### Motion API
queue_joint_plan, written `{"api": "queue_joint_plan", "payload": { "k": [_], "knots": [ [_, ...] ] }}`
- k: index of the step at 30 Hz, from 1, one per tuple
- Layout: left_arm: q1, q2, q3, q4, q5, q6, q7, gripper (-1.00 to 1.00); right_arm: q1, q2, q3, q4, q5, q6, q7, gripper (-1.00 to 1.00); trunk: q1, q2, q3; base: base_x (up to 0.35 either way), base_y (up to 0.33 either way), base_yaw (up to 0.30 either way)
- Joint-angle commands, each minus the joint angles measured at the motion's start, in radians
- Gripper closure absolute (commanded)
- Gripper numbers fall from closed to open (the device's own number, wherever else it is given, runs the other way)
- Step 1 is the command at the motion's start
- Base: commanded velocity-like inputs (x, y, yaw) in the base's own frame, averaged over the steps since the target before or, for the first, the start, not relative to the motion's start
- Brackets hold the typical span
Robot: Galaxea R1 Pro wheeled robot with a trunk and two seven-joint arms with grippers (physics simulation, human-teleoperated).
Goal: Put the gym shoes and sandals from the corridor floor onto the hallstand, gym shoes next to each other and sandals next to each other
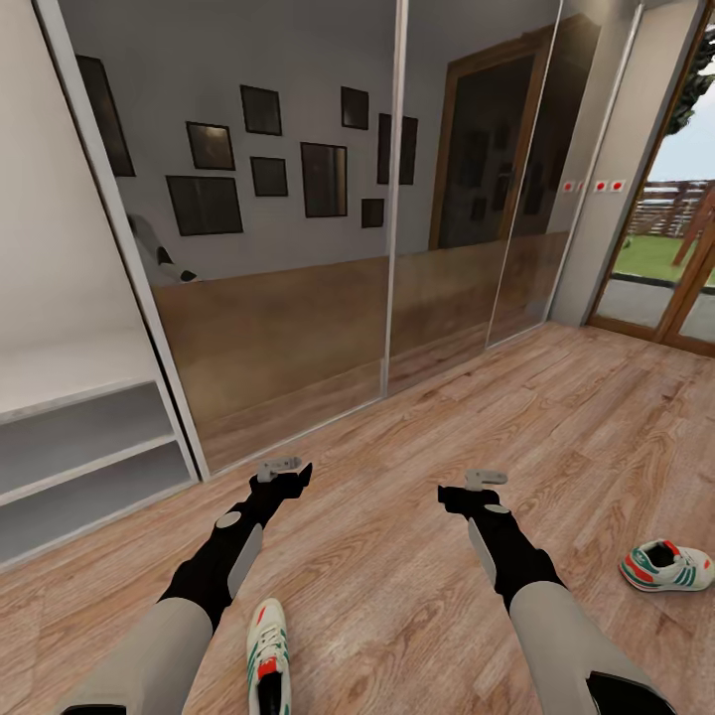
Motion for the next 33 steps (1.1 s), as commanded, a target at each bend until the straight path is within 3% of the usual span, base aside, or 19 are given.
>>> {"api": "queue_joint_plan", "payload": {
  "k": [1,9,18,33],
  "knots": [
    [-0.001,-0.001,0.004,0.001,0.010,-0.001,-0.007,-1.00,0.000,0.001,-0.005,-0.002,0.010,0.005,0.001,-1.00,0.000,0.000,-0.001,0.000,-0.107,0.000],
    [-0.001,-0.001,0.004,0.001,0.010,-0.001,-0.007,-1.00,0.000,0.001,-0.005,-0.002,0.011,0.005,0.001,-1.00,0.000,0.000,-0.001,0.000,-0.027,0.004],
    [-0.001,-0.001,0.004,0.001,0.010,-0.001,-0.007,-1.00,0.000,0.001,-0.006,-0.003,0.010,0.005,0.001,-1.00,0.000,0.000,-0.001,0.000,-0.001,0.178],
    [-0.001,-0.001,0.004,0.001,0.010,-0.001,-0.007,-1.00,0.000,0.001,-0.006,-0.003,0.010,0.005,0.000,-1.00,0.000,0.000,-0.001,0.000,0.000,0.011]
  ]
}}
